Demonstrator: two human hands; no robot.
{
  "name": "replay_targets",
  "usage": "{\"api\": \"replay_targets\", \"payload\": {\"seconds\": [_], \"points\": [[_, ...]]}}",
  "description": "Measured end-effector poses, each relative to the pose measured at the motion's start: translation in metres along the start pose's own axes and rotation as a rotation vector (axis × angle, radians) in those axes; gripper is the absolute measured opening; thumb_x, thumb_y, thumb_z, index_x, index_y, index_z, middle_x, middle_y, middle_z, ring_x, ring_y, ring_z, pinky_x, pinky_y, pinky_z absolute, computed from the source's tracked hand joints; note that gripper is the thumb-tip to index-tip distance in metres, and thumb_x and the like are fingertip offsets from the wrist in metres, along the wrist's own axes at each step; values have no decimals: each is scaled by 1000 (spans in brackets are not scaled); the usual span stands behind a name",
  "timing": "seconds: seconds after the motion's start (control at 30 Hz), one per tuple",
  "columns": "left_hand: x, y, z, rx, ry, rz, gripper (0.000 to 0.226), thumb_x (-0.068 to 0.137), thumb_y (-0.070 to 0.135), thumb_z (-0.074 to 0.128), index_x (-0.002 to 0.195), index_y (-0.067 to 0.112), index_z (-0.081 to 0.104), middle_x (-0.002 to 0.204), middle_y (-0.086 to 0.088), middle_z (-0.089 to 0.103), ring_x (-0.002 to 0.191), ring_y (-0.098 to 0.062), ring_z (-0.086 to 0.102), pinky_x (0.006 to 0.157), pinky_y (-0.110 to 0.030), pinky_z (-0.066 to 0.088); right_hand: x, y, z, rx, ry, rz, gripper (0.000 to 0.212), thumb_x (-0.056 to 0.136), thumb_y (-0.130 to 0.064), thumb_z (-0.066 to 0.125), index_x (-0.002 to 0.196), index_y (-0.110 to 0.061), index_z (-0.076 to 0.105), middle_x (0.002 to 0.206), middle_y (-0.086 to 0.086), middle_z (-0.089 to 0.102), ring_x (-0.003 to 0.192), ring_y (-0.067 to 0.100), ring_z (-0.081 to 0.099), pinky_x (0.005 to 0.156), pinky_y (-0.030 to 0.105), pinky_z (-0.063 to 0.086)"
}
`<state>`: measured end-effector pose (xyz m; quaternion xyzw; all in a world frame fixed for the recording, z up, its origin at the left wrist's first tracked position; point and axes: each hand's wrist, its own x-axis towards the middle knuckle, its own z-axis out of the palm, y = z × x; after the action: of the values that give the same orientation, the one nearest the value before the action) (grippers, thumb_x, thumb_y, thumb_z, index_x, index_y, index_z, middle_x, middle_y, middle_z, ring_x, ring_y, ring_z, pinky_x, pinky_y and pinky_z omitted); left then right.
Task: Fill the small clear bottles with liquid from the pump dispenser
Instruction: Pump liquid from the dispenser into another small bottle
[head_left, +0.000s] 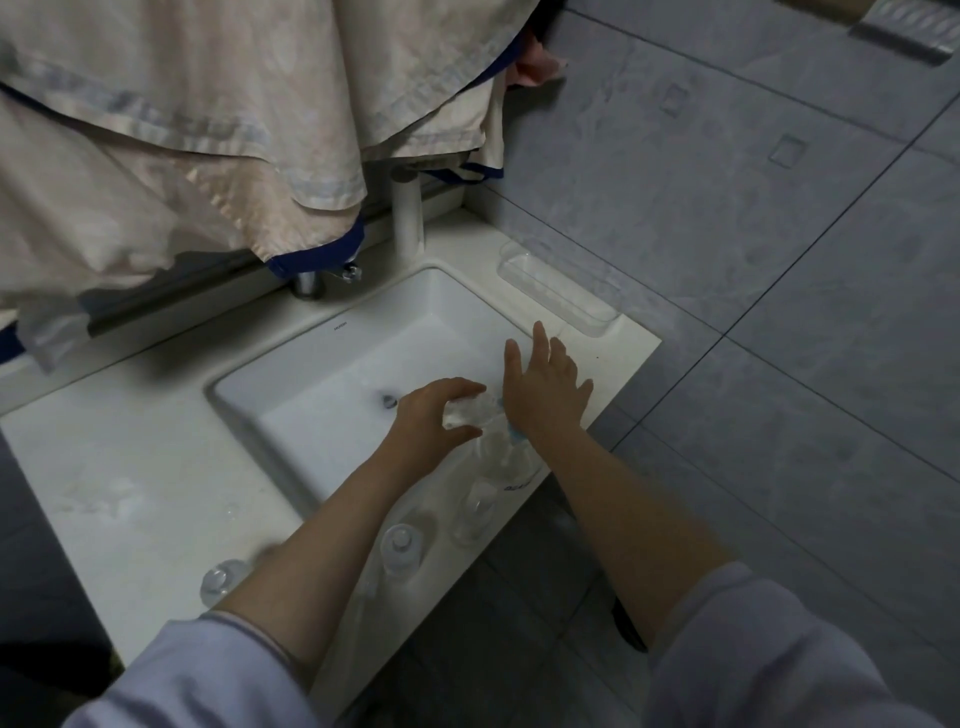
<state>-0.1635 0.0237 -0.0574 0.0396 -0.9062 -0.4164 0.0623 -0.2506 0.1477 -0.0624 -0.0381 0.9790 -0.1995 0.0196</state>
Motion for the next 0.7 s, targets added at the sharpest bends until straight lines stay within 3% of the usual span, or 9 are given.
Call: {"api": "replay_targets", "payload": {"seconds": [0.27,0.43,0.7], "points": [[6,11,-4,4,-79,-115,46,85,26,65,126,10,53,127,-9,58,115,-20,55,105,-37,41,4,-2,-9,-7,53,-50,67,93,-64,11,151,-30,6,158,4,14,144,29,16,113,57,7],[-3,7,-4,-27,-32,-15,44,80,21,71,119,7,59,119,-10,63,110,-22,59,102,-36,43,-1,-3,-3,-22,13,-18,68,93,-63,8,151,-29,4,158,5,14,144,28,15,113,57,6],[3,13,-4,8,-61,-53,43,85,21,64,125,6,54,125,-11,59,114,-22,56,106,-35,40,2,-4,-12,0,-4,-30,68,93,-64,11,151,-29,5,158,4,14,143,29,18,113,56,10]]}}
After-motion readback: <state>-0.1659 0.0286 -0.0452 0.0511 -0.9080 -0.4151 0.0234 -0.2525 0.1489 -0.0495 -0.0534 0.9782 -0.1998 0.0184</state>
